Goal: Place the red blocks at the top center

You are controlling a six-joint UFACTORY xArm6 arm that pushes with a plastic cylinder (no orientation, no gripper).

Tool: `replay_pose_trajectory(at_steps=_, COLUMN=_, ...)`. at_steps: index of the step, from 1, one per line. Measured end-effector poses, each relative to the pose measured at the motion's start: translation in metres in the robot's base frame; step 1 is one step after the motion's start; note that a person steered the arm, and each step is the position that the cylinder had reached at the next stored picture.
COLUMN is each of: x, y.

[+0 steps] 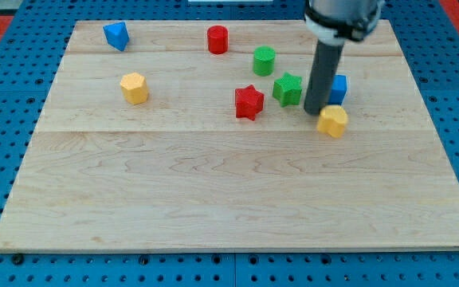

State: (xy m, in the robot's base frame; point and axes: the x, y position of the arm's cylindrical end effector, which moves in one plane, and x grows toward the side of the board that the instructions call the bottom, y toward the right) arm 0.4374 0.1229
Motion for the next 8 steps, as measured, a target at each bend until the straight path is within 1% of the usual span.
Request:
replay_pose_trajectory(at_steps=1, x=0.020, y=-0.046)
replay_pose_trajectory(at_steps=3, x=-0.070, y=-0.104)
replay_pose_trajectory(at_steps=4, x=-0.054, y=-0.113)
replay_pose_trajectory(at_steps=5, x=-0.040, y=-0.150)
replay_pose_trajectory(at_steps=6, x=-0.096, y=-0.150)
replay_pose_trajectory(at_steps=7, x=-0.098, y=-0.151)
replay_pose_trajectory(at_steps=8, x=-0.119, y=-0.154)
